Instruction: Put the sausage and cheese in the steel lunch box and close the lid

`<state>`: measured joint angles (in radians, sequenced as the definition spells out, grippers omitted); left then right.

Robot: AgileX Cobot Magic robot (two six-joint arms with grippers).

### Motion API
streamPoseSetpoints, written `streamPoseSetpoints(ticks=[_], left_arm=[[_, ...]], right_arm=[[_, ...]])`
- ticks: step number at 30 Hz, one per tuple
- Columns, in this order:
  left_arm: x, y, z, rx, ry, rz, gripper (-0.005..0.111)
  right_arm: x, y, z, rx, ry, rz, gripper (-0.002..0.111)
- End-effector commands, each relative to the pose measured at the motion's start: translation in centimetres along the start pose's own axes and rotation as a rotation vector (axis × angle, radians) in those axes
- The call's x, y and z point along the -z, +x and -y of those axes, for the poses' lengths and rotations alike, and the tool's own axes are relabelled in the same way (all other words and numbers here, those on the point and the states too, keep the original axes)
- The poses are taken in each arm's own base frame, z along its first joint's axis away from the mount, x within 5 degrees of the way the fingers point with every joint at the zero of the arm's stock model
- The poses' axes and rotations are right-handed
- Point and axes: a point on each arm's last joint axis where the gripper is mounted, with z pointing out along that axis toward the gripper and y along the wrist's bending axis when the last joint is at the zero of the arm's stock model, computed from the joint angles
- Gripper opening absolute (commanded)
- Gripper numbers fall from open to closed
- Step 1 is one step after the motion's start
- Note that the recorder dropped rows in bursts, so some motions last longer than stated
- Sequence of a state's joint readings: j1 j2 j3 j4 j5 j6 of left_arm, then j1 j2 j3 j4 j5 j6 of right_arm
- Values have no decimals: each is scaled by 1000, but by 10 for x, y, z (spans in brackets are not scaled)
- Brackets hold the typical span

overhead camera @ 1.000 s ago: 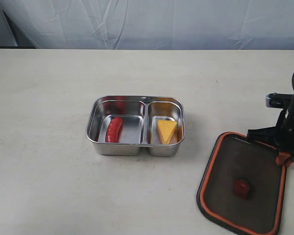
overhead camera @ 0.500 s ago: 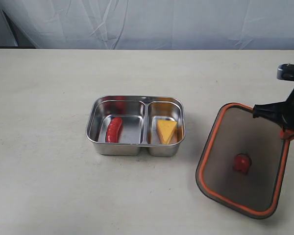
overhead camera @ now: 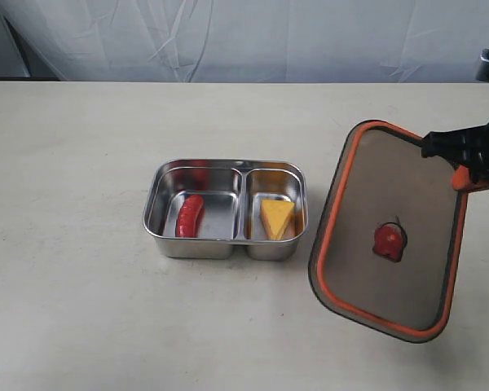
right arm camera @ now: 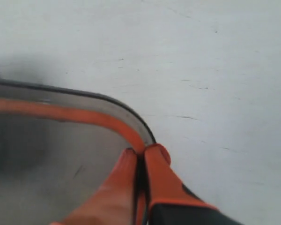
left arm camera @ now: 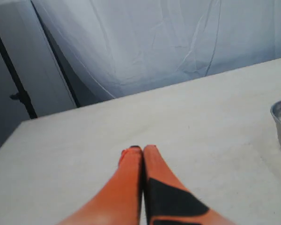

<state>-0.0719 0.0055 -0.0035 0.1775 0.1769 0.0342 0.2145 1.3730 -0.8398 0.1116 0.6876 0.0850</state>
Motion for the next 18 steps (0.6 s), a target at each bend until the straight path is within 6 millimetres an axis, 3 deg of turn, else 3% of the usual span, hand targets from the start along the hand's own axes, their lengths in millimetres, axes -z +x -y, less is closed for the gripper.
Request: streamPoseSetpoints(ticks=[1, 3, 5, 7, 9, 12, 18], left_arm=[[3, -23, -2, 123, -3, 267, 0], [7, -34, -6, 350, 5, 399, 0], [8, -34, -11, 1014, 84, 423, 0], [3, -22, -4, 1350, 136, 254, 0], [2, -17, 0, 1412, 145, 161, 0], [3, -20, 3, 1394, 228, 155, 0], [11, -41, 17, 1308, 546, -4, 0]], right_arm=[[6, -1, -8, 26, -88, 29, -1], [7, -1, -10, 34, -118, 31, -1], [7, -1, -15, 45, -168, 29, -1], [8, 1, -25, 77, -236, 25, -1], [8, 5, -40, 134, -271, 16, -1], [9, 9, -54, 199, -293, 15, -1], [10, 15, -74, 272, -324, 27, -1]])
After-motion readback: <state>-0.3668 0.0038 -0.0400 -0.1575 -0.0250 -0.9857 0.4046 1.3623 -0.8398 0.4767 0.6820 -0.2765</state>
